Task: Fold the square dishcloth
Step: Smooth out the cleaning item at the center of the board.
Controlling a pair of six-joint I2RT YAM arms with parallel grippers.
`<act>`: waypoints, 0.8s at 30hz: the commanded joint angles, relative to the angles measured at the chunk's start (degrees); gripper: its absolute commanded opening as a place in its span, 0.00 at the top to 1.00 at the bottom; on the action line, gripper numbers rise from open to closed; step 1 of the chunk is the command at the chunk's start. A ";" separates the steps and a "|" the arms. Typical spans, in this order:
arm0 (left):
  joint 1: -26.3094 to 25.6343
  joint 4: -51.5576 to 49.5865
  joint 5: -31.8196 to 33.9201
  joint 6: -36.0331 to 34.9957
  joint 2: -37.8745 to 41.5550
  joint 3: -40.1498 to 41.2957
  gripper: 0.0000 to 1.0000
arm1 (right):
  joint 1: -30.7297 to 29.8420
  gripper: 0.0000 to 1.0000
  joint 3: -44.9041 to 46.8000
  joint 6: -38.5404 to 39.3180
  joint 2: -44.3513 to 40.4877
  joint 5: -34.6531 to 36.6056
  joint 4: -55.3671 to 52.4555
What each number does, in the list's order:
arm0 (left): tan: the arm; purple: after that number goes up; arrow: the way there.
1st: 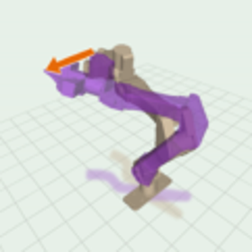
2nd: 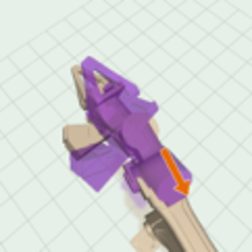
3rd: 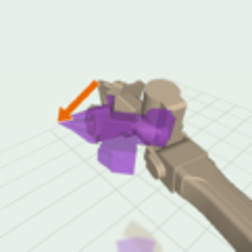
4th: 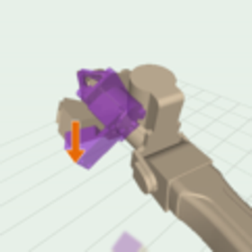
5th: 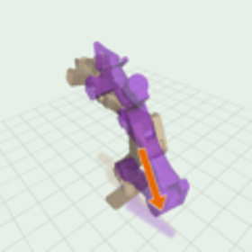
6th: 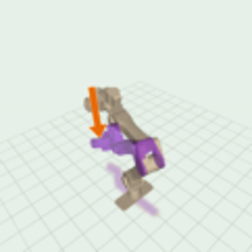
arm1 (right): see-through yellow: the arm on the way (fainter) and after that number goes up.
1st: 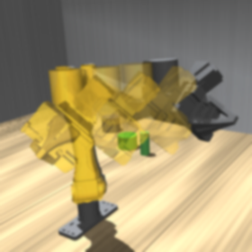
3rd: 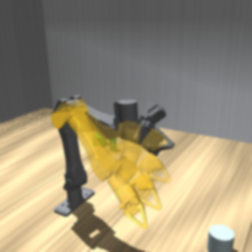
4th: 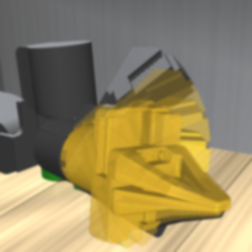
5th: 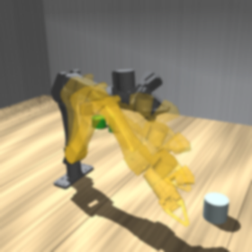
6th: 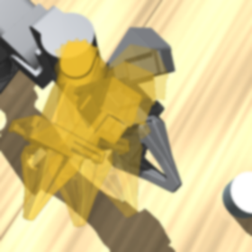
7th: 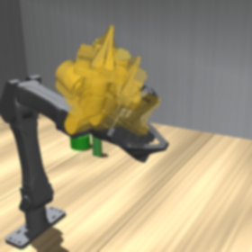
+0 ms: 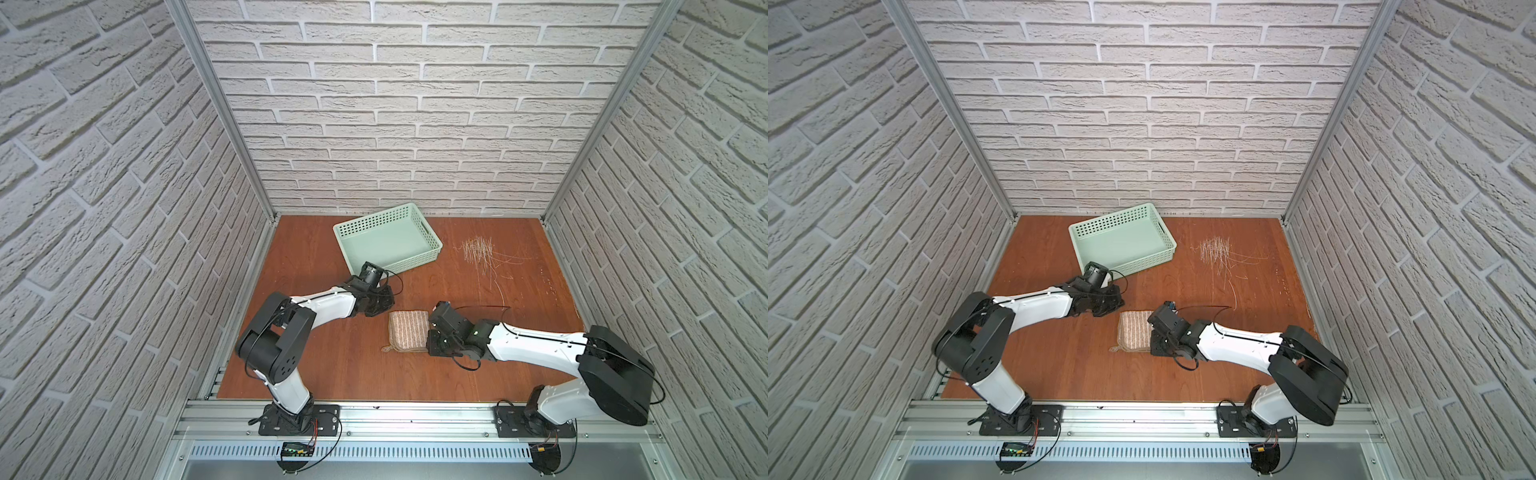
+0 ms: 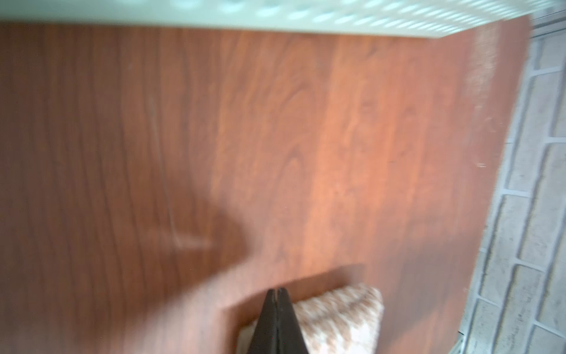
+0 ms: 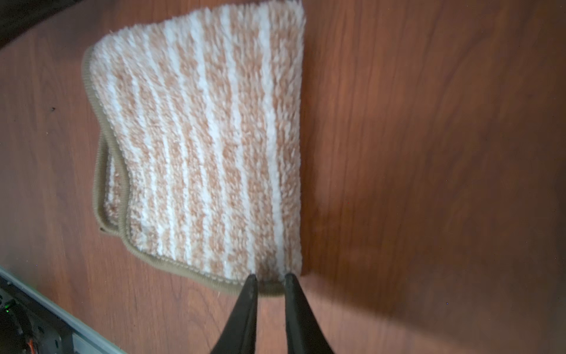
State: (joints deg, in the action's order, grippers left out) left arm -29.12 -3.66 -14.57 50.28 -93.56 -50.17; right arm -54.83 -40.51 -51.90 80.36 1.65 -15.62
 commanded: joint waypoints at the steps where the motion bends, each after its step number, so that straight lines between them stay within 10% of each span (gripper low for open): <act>1: -2.13 -1.70 2.24 -0.88 4.84 0.64 0.92 | -0.38 0.79 -3.29 3.78 -5.56 5.75 -5.85; 24: -15.21 5.02 8.65 12.78 15.22 18.08 0.93 | 5.42 0.82 -14.12 9.50 8.90 -0.70 4.09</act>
State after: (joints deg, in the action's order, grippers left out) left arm -43.94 -0.99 -7.03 61.04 -79.31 -34.33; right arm -49.74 -53.28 -43.38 87.15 3.27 -14.96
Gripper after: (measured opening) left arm 0.070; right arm 0.183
